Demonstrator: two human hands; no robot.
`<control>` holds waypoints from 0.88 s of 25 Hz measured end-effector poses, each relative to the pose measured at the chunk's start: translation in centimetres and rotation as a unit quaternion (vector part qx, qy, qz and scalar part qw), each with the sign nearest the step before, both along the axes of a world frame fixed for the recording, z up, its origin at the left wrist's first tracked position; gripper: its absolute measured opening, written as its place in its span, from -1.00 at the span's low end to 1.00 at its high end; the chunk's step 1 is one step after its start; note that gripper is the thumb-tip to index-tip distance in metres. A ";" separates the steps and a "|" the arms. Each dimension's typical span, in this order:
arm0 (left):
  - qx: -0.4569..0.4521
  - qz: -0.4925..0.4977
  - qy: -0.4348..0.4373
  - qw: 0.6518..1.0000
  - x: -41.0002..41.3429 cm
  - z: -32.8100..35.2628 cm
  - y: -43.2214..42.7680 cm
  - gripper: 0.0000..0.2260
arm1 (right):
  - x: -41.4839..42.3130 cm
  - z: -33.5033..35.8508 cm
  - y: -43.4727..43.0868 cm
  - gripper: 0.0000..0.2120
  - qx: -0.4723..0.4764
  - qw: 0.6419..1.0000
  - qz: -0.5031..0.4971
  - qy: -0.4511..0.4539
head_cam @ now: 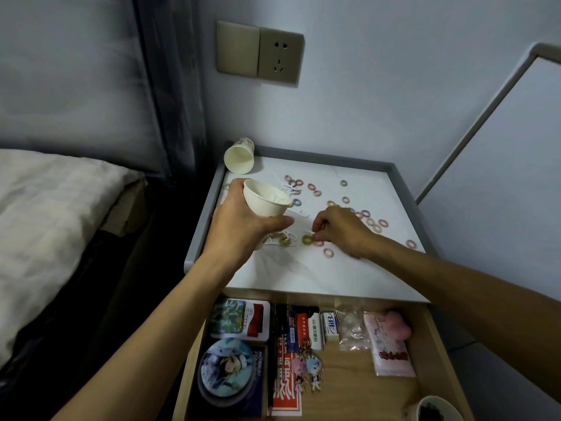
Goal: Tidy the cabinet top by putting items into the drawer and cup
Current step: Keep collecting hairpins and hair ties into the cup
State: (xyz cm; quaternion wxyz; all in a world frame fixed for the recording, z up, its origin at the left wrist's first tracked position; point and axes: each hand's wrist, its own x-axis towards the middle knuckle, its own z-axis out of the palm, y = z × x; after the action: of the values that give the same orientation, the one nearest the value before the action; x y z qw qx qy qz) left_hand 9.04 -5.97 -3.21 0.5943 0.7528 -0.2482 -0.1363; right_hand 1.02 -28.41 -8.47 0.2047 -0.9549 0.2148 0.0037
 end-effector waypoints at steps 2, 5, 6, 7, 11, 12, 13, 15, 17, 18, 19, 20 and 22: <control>-0.003 0.002 0.000 1.000 0.0 0.1 0.0 -0.39 | 0.1 0.1 0.0 -0.91 0.014 1.000 -0.020 0.008; -0.015 0.008 0.010 1.000 0.3 0.4 0.2 -0.40 | 0.6 0.9 0.1 -0.91 0.009 0.999 -0.037 0.007; -0.020 0.012 0.015 1.000 0.6 0.5 0.3 -0.39 | 1.0 1.2 -0.1 -0.91 0.016 0.999 -0.044 -0.006; -0.024 0.018 0.019 0.999 0.8 0.5 0.5 -0.38 | 1.4 1.4 -0.3 -0.89 0.024 0.998 -0.052 -0.025; -0.017 0.036 0.017 0.999 1.7 0.6 1.1 -0.37 | 4.1 1.7 -0.6 -0.83 0.042 0.994 -0.053 -0.081; -0.017 0.038 0.017 0.999 1.8 0.6 1.1 -0.37 | 4.8 1.6 -0.5 -0.82 0.044 0.994 -0.048 -0.085; -0.018 0.039 0.017 0.999 1.9 0.7 1.2 -0.37 | 5.2 1.5 -0.3 -0.81 0.047 0.994 -0.040 -0.086; -0.019 0.043 0.018 0.999 2.0 0.8 1.3 -0.38 | 5.7 1.6 0.0 -0.82 0.039 0.996 0.006 -0.074; -0.019 0.045 0.018 0.999 2.1 0.9 1.4 -0.38 | 5.5 2.0 -0.1 -0.82 0.028 0.995 0.085 -0.035; -0.019 0.045 0.017 0.999 2.1 0.9 1.5 -0.38 | 5.2 2.4 -0.2 -0.80 0.038 0.992 0.117 -0.007; -0.018 0.044 0.016 0.999 2.1 0.9 1.5 -0.37 | 5.0 2.8 -0.5 -0.79 0.052 0.990 0.133 0.017; -0.018 0.043 0.017 0.999 2.1 0.9 1.6 -0.37 | 5.0 3.0 -0.8 -0.78 0.058 0.989 0.131 0.025; -0.020 0.040 0.019 0.999 2.0 0.9 1.6 -0.37 | 5.0 3.1 -1.3 -0.79 0.050 0.995 0.088 -0.009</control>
State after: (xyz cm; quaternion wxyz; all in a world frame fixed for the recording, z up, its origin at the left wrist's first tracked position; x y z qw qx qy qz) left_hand 11.00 -4.34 -2.28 0.6191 0.7471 -0.2094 -0.1214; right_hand 6.05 -29.73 -5.35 0.2529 -0.9587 0.1280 0.0234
